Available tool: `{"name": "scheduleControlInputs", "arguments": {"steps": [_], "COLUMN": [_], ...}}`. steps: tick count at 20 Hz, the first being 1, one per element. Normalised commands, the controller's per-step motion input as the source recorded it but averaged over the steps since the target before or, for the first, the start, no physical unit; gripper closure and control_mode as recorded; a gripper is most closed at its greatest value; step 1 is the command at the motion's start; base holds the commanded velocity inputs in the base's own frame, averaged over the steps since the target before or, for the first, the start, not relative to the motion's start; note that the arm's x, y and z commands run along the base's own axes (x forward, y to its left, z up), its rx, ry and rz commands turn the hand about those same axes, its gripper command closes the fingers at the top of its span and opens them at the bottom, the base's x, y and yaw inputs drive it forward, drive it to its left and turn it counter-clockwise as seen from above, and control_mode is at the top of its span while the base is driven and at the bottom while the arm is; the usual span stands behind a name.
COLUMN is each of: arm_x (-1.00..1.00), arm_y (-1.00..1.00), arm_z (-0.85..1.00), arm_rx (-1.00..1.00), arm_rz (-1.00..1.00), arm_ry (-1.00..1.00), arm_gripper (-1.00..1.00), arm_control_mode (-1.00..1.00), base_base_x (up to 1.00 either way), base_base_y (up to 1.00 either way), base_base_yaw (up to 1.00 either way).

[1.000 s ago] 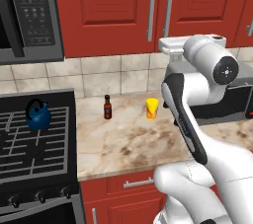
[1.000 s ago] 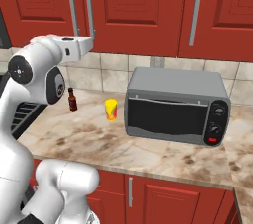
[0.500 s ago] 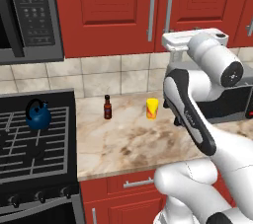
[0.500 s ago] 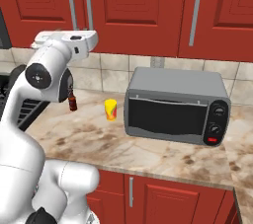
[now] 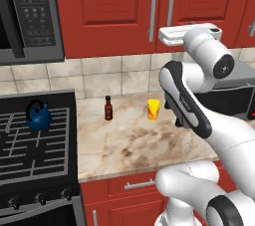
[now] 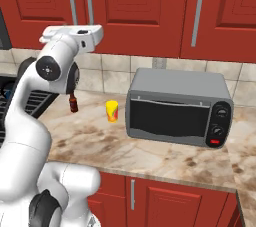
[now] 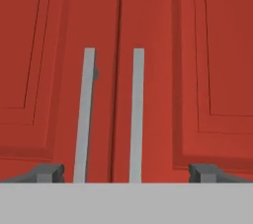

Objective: Pick the pan from the cabinet and place it on the stove. Then turn on the stove burner for the pan.

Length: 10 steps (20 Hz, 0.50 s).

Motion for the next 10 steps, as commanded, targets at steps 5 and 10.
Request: {"name": "scheduleControlInputs", "arguments": {"steps": [5,10], "arm_x": [0.33,0.35], "arm_y": [0.0,0.0], "arm_z": [0.0,0.0], "arm_rx": [0.0,0.0], "arm_rz": [0.0,0.0], "arm_ry": [0.0,0.0], "arm_gripper": [-1.0,-1.0], "arm_control_mode": [-1.0,-1.0], "base_base_x": [0.0,0.0], "base_base_y": [0.0,0.0], "base_base_yaw": [0.0,0.0]}}
